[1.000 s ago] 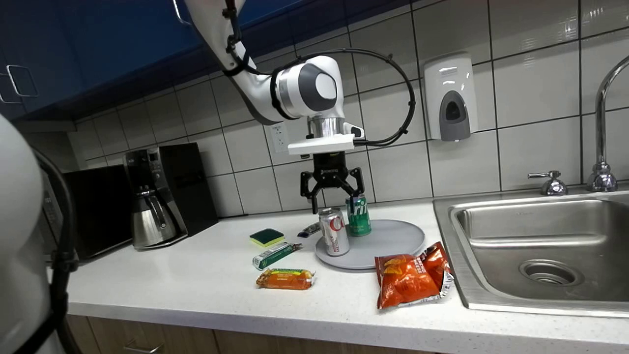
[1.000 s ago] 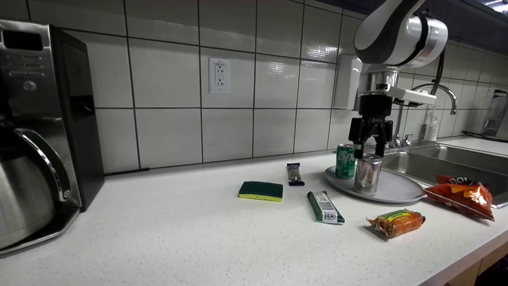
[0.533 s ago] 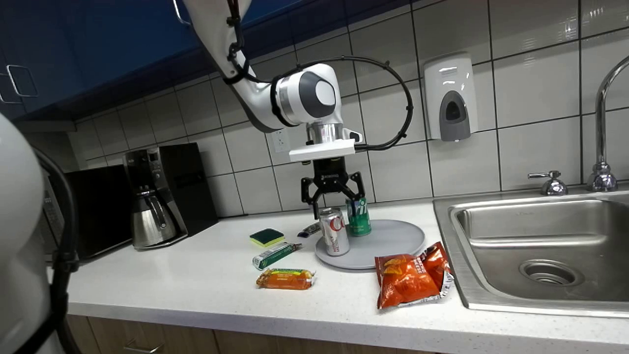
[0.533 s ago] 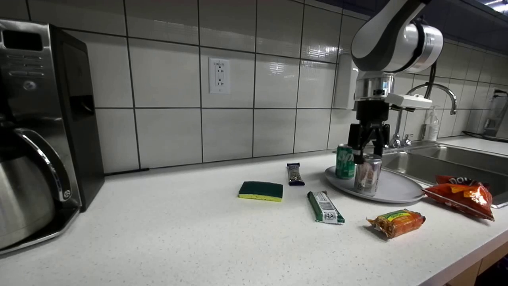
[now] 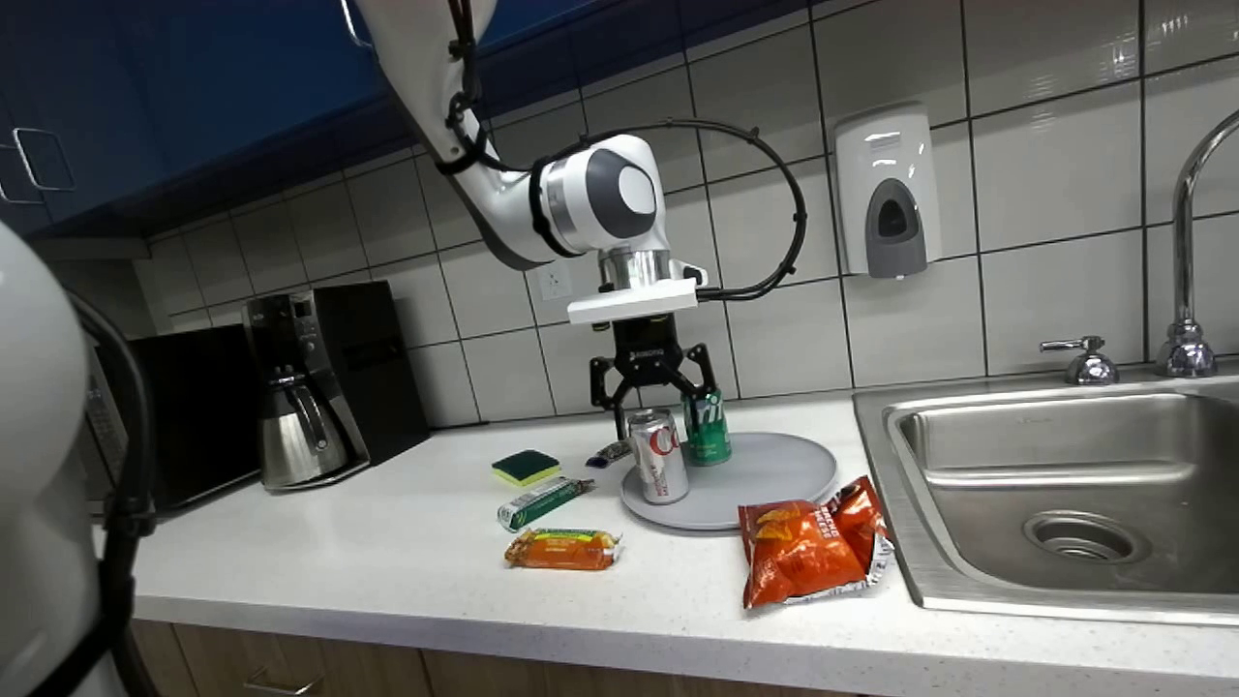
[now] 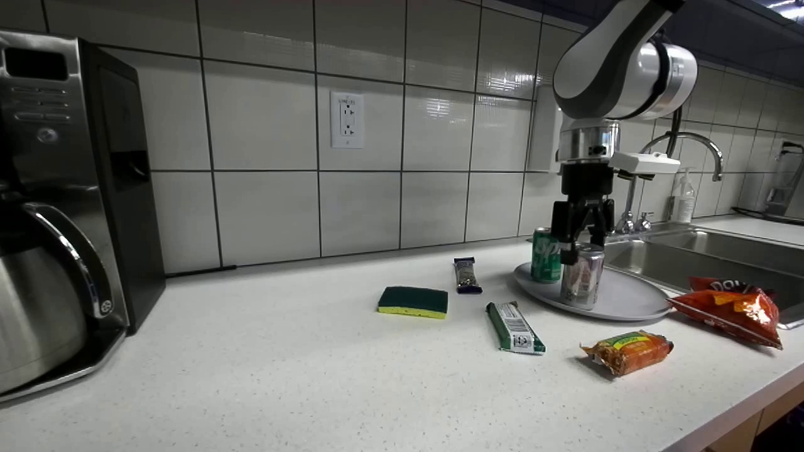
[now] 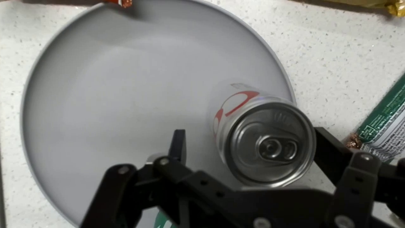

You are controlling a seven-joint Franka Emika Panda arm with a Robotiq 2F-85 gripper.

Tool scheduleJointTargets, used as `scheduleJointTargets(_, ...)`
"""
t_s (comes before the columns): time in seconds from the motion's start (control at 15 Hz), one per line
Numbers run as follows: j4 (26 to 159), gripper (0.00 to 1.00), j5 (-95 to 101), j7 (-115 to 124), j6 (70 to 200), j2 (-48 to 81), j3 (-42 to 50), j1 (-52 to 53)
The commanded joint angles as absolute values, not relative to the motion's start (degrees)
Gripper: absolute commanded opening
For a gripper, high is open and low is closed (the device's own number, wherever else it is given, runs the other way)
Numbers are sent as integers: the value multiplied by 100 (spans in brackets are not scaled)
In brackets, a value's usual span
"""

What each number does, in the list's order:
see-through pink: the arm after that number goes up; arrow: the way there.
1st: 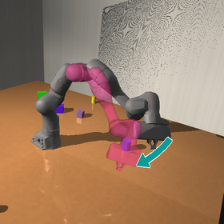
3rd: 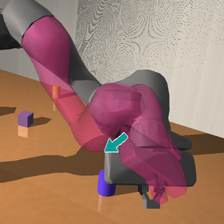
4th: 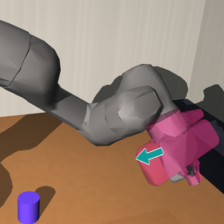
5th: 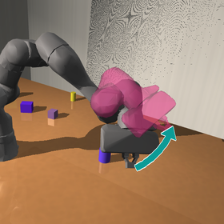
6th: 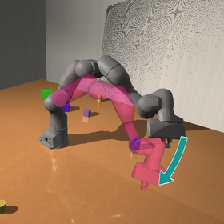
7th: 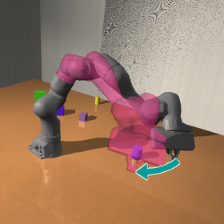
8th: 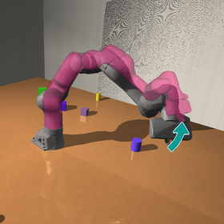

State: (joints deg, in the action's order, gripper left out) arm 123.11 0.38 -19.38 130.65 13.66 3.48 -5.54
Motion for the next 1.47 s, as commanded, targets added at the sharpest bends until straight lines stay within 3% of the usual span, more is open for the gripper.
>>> scheduleJointTargets(0.0,12439,100,152,-1964,13138,1272,287,-547)
scheduleJointTargets(0.53,12586,100,316,-1958,13122,1215,311,-535)
scheduleJointTargets(0.6,12591,96,333,-1965,13134,1214,310,-535)
scheduleJointTargets(0.67,12596,72,338,-1972,13145,1211,307,-537)
scheduleJointTargets(0.8,12607,69,342,-1973,13144,1201,306,-538)
scheduleJointTargets(1.07,12632,38,346,-1971,13148,1179,308,-539)
scheduleJointTargets(1.4,12647,38,271,-2000,13083,1079,286,-544)
